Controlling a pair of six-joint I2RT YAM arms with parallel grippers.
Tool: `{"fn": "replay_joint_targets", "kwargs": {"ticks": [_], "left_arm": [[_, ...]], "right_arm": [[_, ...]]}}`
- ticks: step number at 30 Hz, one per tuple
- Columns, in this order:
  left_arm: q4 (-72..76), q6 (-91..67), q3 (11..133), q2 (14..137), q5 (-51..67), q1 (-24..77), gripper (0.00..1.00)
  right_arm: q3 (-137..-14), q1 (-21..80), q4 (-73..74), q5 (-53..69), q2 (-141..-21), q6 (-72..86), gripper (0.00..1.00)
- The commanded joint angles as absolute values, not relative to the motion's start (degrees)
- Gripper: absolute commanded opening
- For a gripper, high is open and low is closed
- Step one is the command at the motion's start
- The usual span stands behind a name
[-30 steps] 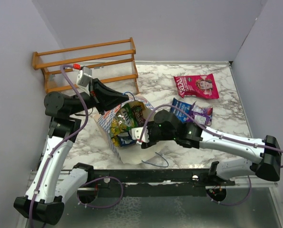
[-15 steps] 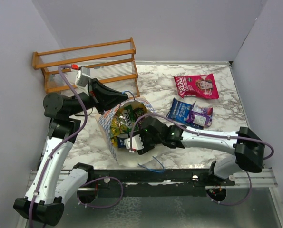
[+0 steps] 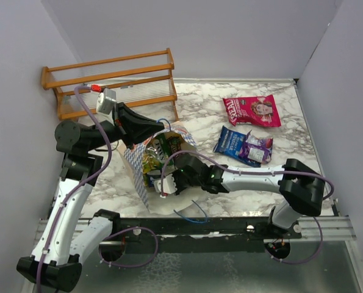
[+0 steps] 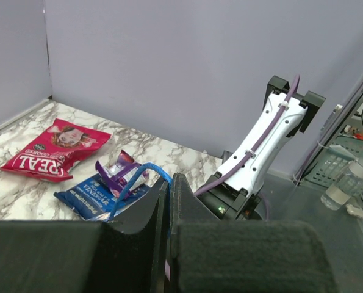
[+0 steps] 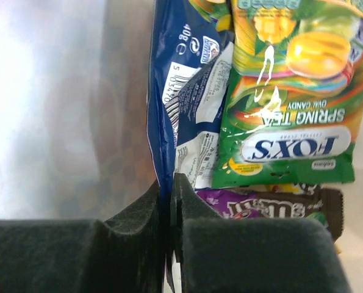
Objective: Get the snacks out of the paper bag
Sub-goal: Take out the snack from the paper bag.
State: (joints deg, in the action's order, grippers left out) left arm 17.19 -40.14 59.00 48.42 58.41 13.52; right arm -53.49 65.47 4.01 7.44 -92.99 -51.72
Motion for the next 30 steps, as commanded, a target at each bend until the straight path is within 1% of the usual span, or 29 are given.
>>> {"fn": "replay_joint_targets", "kwargs": {"ticks": [1, 8, 17, 25, 30], "left_arm": [[18.0, -38.4, 59.0, 46.5, 57.0, 13.7, 0.0], [15.7, -35.2, 58.4, 45.9, 55.4, 13.7, 0.0], [14.2, -34.5, 58.9, 45.9, 55.0, 13.7, 0.0], [12.8, -33.4, 59.1, 45.4, 51.9, 13.7, 0.0], [10.6, -32.2, 59.5, 45.2, 47.8, 13.7, 0.0]], "right_arm": [[-49.6, 65.7, -7.0, 2.2, -90.0, -52.2, 0.02], [-45.4, 65.7, -10.2, 2.9, -82.9, -50.0, 0.01], [-45.5, 65.7, -9.4, 1.2, -81.2, -48.5, 0.01], [-46.6, 65.7, -6.9, 7.0, -71.0, -42.4, 0.01], [-48.9, 65.7, -3.6, 8.5, -68.3, -40.7, 0.01]]}}
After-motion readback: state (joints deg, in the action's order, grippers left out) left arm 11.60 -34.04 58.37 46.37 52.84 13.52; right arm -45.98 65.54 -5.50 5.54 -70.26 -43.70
